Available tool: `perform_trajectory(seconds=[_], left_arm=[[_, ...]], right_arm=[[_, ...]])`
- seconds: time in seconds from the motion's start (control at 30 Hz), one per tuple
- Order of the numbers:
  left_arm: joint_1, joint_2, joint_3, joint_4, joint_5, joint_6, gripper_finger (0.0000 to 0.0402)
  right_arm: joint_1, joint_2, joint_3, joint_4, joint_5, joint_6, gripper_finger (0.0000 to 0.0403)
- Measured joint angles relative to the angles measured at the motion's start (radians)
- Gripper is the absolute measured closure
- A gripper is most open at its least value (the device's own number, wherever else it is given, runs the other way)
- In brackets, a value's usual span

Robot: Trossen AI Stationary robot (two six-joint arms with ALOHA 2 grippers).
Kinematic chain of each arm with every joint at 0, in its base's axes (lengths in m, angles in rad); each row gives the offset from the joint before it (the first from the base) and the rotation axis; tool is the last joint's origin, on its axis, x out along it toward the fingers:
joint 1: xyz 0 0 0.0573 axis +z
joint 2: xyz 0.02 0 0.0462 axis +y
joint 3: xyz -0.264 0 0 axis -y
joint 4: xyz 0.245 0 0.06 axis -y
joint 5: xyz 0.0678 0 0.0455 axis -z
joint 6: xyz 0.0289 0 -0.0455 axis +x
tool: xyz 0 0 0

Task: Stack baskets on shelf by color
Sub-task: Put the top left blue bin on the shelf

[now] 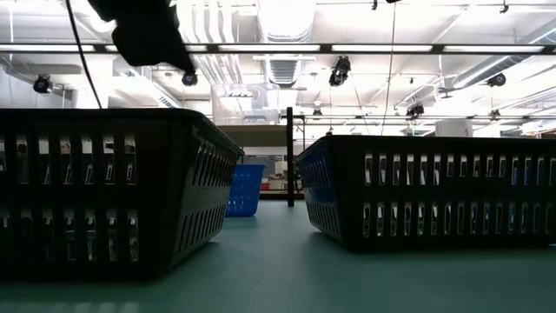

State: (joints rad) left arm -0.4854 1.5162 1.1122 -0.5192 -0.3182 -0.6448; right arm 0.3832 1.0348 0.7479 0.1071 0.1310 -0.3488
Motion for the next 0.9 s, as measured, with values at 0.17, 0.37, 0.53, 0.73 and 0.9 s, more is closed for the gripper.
perform_trajectory(seconds=[0.17,0.37,0.53,0.73,0.9], left_arm=[[0.000,0.108,0.068,-0.129,0.030,0.003,0.0402],[0.001,0.144,0.073,-0.123,0.031,0.005,0.0402],[0.001,0.135,0.069,-0.117,0.030,0.033,0.0398],[0.001,0.135,0.060,-0.114,0.027,0.078,0.0337],[0.001,0.148,0.055,-0.050,-0.014,0.111,0.0264]], right_arm=[[0.000,0.000,0.000,-0.002,0.000,0.001,0.0394],[0.000,0.000,0.000,-0.003,0.000,0.001,0.0394],[0.000,0.000,0.000,-0.003,0.000,0.001,0.0394],[0.000,0.000,0.000,-0.003,0.000,0.006,0.0394],[0.000,0.000,0.000,-0.002,0.000,0.011,0.0394]])
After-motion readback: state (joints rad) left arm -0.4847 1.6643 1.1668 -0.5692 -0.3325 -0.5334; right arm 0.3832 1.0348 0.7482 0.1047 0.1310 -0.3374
